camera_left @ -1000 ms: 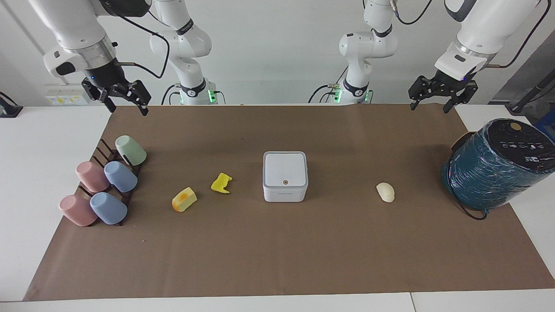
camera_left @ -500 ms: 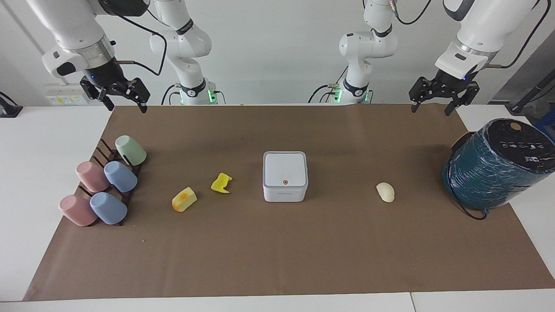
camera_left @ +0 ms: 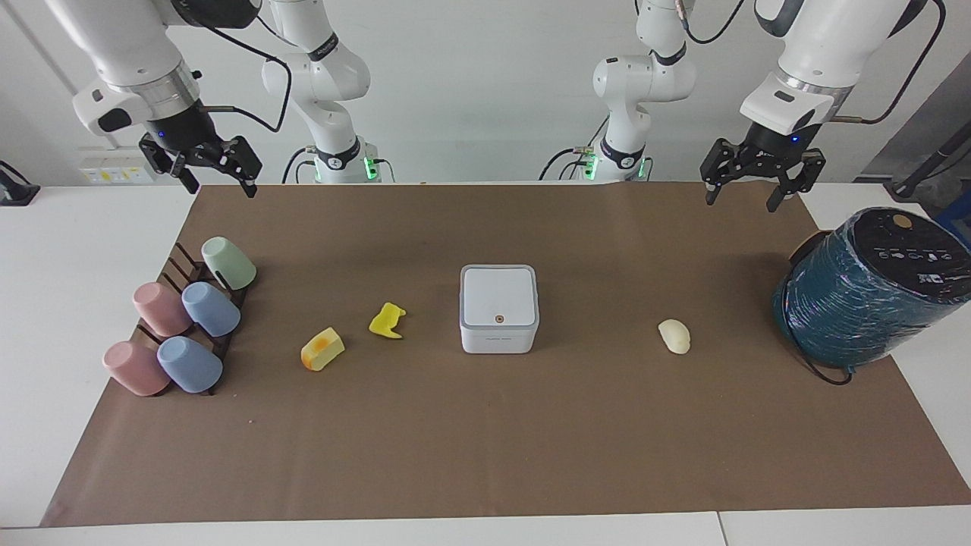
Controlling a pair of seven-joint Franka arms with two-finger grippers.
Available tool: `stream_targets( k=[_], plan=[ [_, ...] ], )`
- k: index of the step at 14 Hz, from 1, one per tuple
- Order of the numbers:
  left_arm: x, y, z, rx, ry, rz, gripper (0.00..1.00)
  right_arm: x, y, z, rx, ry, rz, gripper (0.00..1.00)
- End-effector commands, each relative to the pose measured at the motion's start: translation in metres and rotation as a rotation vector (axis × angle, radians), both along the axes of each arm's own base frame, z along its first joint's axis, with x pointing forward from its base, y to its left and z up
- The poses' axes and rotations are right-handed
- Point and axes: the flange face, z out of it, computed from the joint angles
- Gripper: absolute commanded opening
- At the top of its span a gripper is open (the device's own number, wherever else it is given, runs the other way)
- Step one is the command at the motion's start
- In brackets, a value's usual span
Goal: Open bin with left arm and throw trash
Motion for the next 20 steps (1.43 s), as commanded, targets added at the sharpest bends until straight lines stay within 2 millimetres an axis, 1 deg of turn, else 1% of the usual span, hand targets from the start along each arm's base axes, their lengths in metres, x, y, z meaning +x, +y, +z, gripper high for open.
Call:
stream_targets(
  k=[1,2,3,4,5,6,7,8,9,10,11,12,13,15,16,17,18,20],
  plan=[
    [-0.006,-0.033,-0.003,0.000,-0.028,-0.042,0.75,-0.004,-0.003,-0.002,-0.023,-0.013,0.022,1.00],
    [-0.009,-0.049,-0.004,-0.005,-0.040,-0.060,0.41,-0.004,-0.002,-0.001,-0.023,-0.019,0.023,1.00],
    [-0.011,-0.066,-0.007,-0.010,-0.048,-0.067,0.29,-0.004,-0.002,-0.002,-0.023,-0.019,0.024,1.00],
    [-0.014,-0.087,-0.011,-0.020,-0.058,-0.067,0.12,-0.002,-0.002,-0.008,-0.022,-0.023,0.025,1.00],
    [-0.017,-0.103,-0.015,-0.026,-0.064,-0.076,0.00,0.002,0.000,-0.025,-0.021,-0.031,0.027,1.00],
    [-0.020,-0.118,-0.018,-0.029,-0.071,-0.102,0.00,0.007,0.003,-0.047,-0.020,-0.062,0.031,1.00],
    [-0.022,-0.132,-0.022,-0.036,-0.087,-0.125,0.00,0.009,0.003,-0.055,-0.022,-0.106,0.033,1.00],
    [-0.020,-0.141,-0.031,-0.040,-0.090,-0.121,0.00,0.015,0.004,-0.061,-0.016,-0.136,0.032,1.00],
    [-0.019,-0.157,-0.040,-0.052,-0.094,-0.100,0.00,0.024,0.004,-0.072,-0.014,-0.138,0.031,1.00],
    [-0.017,-0.174,-0.050,-0.062,-0.098,-0.090,0.00,0.034,0.004,-0.088,-0.012,-0.130,0.028,1.00],
    [-0.014,-0.190,-0.060,-0.073,-0.109,-0.093,0.00,0.046,0.009,-0.106,-0.010,-0.139,0.022,1.00],
    [-0.010,-0.204,-0.073,-0.077,-0.112,-0.108,0.00,0.059,0.024,-0.124,-0.008,-0.148,0.014,1.00],
    [-0.005,-0.215,-0.085,-0.083,-0.112,-0.117,0.00,0.069,0.030,-0.142,-0.006,-0.156,-0.015,1.00],
    [0.002,-0.240,-0.115,-0.119,-0.108,-0.129,0.00,0.092,0.055,-0.185,0.001,-0.183,-0.052,1.00],
    [0.004,-0.251,-0.128,-0.124,-0.110,-0.136,0.00,0.101,0.059,-0.204,0.004,-0.201,-0.074,1.00],
    [0.001,-0.269,-0.139,-0.140,-0.123,-0.131,0.00,0.108,0.070,-0.222,0.010,-0.208,-0.086,1.00],
    [-0.001,-0.281,-0.145,-0.151,-0.127,-0.116,0.00,0.111,0.074,-0.235,0.014,-0.205,-0.096,1.00],
    [0.004,-0.290,-0.165,-0.155,-0.128,-0.112,0.00,0.111,0.076,-0.260,0.017,-0.172,-0.113,1.00]
  ],
)
